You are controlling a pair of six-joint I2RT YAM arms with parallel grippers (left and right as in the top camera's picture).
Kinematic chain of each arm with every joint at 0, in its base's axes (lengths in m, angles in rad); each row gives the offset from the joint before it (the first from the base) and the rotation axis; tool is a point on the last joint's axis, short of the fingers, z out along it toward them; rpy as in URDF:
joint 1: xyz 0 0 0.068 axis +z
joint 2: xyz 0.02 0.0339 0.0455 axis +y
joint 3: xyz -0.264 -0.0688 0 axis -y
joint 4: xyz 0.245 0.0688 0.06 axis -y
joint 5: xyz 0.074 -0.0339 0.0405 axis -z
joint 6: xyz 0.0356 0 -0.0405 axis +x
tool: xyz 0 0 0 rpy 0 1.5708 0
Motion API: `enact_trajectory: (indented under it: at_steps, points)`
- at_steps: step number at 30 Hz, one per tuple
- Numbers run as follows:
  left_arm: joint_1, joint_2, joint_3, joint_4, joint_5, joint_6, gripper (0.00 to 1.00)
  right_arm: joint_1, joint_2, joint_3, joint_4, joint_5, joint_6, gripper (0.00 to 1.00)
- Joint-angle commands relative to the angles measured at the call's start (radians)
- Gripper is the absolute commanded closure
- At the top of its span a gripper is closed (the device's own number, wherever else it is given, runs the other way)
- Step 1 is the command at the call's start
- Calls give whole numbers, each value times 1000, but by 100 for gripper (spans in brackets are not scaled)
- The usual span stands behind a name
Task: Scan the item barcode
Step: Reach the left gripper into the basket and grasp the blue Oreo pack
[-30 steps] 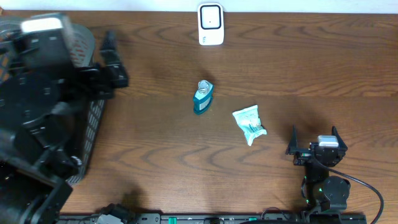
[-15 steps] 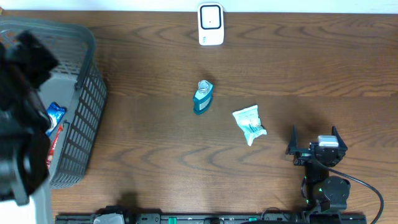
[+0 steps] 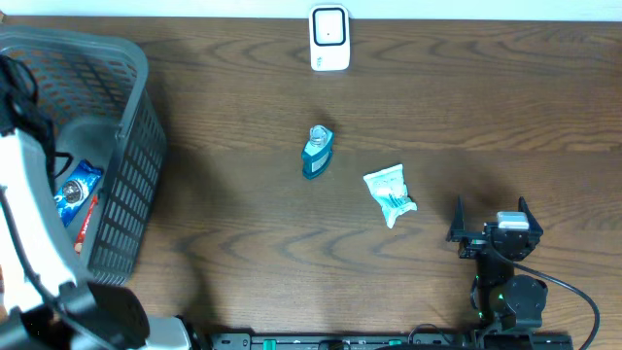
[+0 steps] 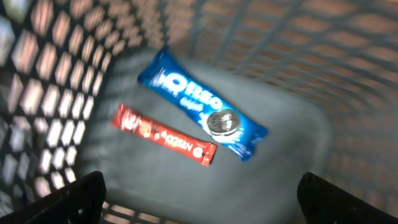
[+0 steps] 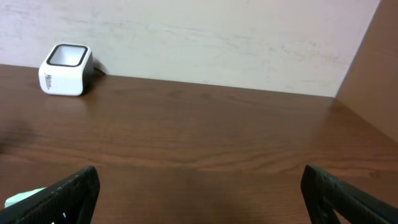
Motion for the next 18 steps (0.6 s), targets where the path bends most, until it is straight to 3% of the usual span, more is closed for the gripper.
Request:
enact_trajectory:
  at_steps: [1,18]
  points:
    - [3,61,-20,-5,-6,-290,2,8,-6,-1,-4,5,-13,1]
    - [77,351,-21,131,-58,-319,2,8,-6,-1,-4,5,-13,1]
